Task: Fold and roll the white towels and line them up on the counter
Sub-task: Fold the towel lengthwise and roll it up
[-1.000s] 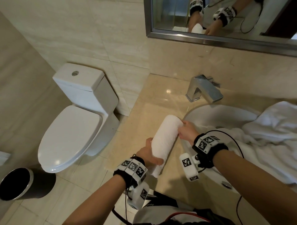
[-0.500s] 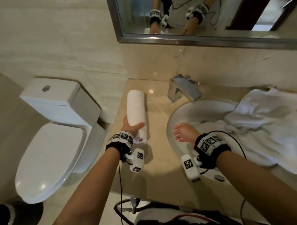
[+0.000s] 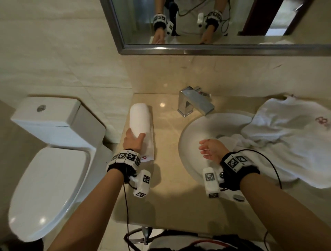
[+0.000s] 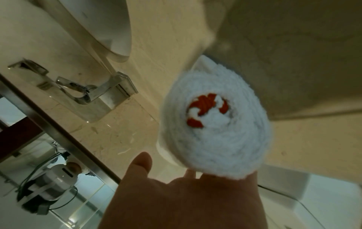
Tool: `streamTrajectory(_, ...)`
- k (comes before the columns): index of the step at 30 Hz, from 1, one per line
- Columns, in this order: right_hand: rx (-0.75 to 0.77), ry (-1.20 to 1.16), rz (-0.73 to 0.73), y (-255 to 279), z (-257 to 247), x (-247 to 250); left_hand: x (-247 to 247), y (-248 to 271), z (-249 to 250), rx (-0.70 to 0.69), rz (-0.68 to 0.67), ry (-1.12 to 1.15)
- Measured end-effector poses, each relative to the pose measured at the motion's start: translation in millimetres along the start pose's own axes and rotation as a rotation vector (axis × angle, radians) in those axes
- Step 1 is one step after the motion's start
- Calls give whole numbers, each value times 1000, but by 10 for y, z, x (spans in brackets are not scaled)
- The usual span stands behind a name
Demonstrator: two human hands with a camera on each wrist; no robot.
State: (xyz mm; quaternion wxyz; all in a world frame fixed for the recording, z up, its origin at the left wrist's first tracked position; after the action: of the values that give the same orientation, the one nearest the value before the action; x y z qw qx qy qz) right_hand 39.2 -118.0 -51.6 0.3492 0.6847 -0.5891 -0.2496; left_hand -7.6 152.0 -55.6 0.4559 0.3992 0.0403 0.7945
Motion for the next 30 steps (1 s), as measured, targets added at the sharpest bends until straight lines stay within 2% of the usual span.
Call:
streamTrajectory(9,5,7,-3,64,58,178,65,140,-62,-65,49,-234)
streamTrajectory(24,18,41,-2,117,66,183,163,141,-102,-55,138,-218)
streamTrajectory(27,23,46,-5,104,83,158,214,127,-94,-168,123,-264)
streamTrajectory(30,25,63,-5,88,83,123,178,162,-59,-332,28,-254)
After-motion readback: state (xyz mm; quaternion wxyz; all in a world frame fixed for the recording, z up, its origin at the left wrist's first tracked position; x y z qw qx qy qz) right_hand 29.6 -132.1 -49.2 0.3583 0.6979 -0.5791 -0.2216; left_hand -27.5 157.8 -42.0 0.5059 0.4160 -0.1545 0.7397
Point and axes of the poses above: each hand's wrist, its own y-axis away from the middle knuckle, its own x-axis out of the back of the hand, z = x × y, the point moved 2 cm from there along -y, towards the middle knuckle, and after that the axes turned 1 degree about -x, right-handed, at the moved point
